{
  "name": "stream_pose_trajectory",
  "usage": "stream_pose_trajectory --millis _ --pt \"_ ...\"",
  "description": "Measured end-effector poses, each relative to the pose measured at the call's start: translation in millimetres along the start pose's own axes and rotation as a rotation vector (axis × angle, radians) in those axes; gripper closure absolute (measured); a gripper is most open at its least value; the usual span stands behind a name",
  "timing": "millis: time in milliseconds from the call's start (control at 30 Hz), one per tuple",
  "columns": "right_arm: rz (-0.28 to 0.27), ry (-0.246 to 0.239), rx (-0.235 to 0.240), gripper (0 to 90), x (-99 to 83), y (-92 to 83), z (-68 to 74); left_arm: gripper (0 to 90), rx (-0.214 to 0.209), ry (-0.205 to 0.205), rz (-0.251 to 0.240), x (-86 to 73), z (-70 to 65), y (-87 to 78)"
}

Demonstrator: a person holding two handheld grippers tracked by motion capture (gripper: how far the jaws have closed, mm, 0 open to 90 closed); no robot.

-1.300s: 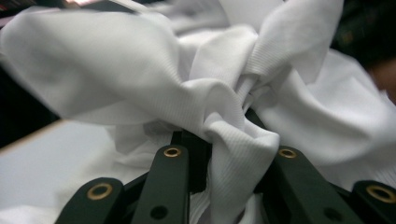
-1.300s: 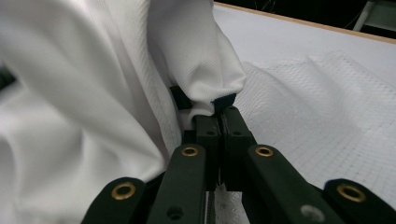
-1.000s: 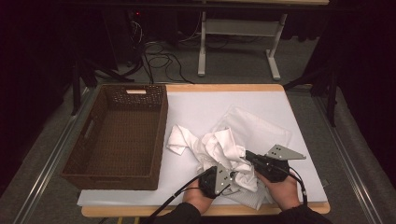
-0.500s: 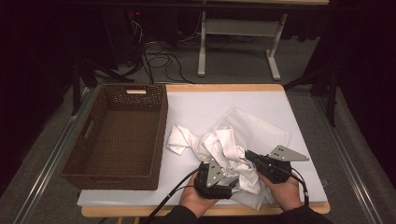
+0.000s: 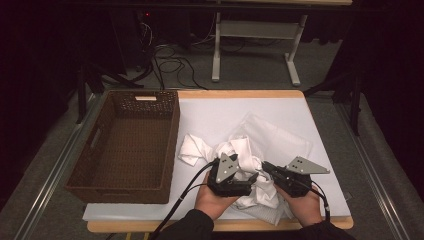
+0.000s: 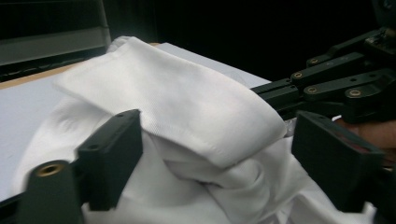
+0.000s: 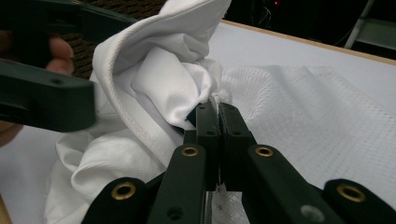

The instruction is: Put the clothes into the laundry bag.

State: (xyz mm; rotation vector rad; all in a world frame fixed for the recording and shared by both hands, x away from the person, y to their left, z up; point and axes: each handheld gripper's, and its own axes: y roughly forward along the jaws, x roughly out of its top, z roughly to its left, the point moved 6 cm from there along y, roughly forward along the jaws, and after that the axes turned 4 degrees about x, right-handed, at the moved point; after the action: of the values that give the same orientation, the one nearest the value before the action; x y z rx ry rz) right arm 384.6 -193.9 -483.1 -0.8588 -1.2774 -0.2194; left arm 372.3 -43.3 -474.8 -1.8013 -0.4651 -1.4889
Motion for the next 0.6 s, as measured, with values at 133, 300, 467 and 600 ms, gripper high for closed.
stream_pose_trajectory --millis 133,300,467,600 --pt "-0.001 0.000 -0.003 89.8 -0.6 -0.3 -1.1 68.8 -0.007 -0.005 -0.017 -3.5 -4.0 1.4" --pt "-0.005 0.000 -0.003 89.7 0.1 -0.7 -1.0 82.1 -0.029 0.024 -0.029 -9.2 -16.7 -6.0" --pt "-0.014 0.010 -0.005 89.8 3.3 -2.5 0.3 82.3 -0.060 0.068 0.004 -25.3 -34.2 -4.0" --pt "-0.023 -0.003 0.000 89.8 6.1 -5.3 1.4 82.4 -0.059 0.071 0.039 -36.0 -34.9 6.1"
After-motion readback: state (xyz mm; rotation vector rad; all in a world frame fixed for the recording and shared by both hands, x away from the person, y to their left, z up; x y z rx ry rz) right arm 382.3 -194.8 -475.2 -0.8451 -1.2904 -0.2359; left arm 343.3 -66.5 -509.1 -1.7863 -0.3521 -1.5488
